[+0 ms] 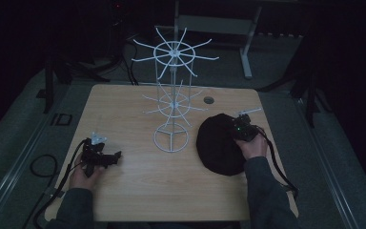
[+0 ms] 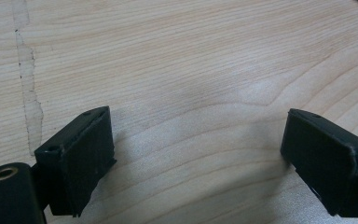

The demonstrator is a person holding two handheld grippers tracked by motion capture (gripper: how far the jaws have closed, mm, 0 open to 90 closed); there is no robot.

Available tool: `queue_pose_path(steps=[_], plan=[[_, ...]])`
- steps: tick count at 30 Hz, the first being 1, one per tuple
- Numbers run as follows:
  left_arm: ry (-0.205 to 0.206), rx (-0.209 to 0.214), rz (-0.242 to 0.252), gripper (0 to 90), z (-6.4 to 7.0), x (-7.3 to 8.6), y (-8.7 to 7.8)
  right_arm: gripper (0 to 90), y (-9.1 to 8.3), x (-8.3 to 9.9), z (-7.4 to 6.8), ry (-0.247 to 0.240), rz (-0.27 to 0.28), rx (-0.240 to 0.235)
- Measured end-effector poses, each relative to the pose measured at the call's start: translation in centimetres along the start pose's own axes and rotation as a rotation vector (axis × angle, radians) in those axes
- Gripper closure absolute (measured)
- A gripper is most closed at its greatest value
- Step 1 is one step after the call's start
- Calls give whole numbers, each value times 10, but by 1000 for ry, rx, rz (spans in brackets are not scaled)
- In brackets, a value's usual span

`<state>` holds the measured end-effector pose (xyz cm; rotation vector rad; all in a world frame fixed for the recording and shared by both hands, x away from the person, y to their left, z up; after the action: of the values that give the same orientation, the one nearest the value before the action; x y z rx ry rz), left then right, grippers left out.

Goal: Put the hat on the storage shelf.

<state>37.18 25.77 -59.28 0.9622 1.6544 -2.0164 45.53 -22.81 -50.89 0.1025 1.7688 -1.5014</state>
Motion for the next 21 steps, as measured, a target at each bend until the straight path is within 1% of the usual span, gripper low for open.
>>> queue_pose_path(steps=[1, 3, 4, 6, 7, 8, 9, 10, 13, 14, 17, 21], plan=[[1, 0, 0, 102, 0, 0, 0, 849, -3, -1, 1, 21, 13, -16], [0, 0, 0, 102, 0, 0, 0, 850, -4, -1, 1, 24, 22, -22], [0, 0, 1, 102, 0, 0, 0, 852, -8, -2, 3, 48, 45, -43], [0, 0, 0, 102, 0, 0, 0, 853, -12, -4, 4, 66, 69, -56], [0, 0, 0, 102, 0, 0, 0, 853, -12, -4, 4, 66, 69, -56], [0, 0, 0, 102, 0, 0, 0, 854, -15, -4, 5, 78, 82, -65], [0, 0, 0, 102, 0, 0, 0, 855, -20, -7, 7, 101, 108, -85], [0, 0, 0, 102, 0, 0, 0, 855, -20, -7, 7, 101, 108, -85], [0, 0, 0, 102, 0, 0, 0, 855, -27, -10, 9, 106, 137, -84], [0, 0, 0, 102, 0, 0, 0, 855, -27, -10, 9, 106, 137, -84], [0, 0, 1, 102, 0, 0, 0, 856, -32, -13, 10, 105, 160, -82], [0, 0, 0, 102, 0, 0, 0, 856, -37, -16, 12, 103, 173, -81]])
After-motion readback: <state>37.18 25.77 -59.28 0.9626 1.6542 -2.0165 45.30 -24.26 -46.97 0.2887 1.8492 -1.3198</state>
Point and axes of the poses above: each handheld gripper's, and its own axes: y roughly forward along the jaws, x roughly out of its underside, z roughly to its right, the point moved 4 cm from there along y, roughly forward along the jaws, and after that the axes turned 6 degrees about -y, right-handed, at the moved point
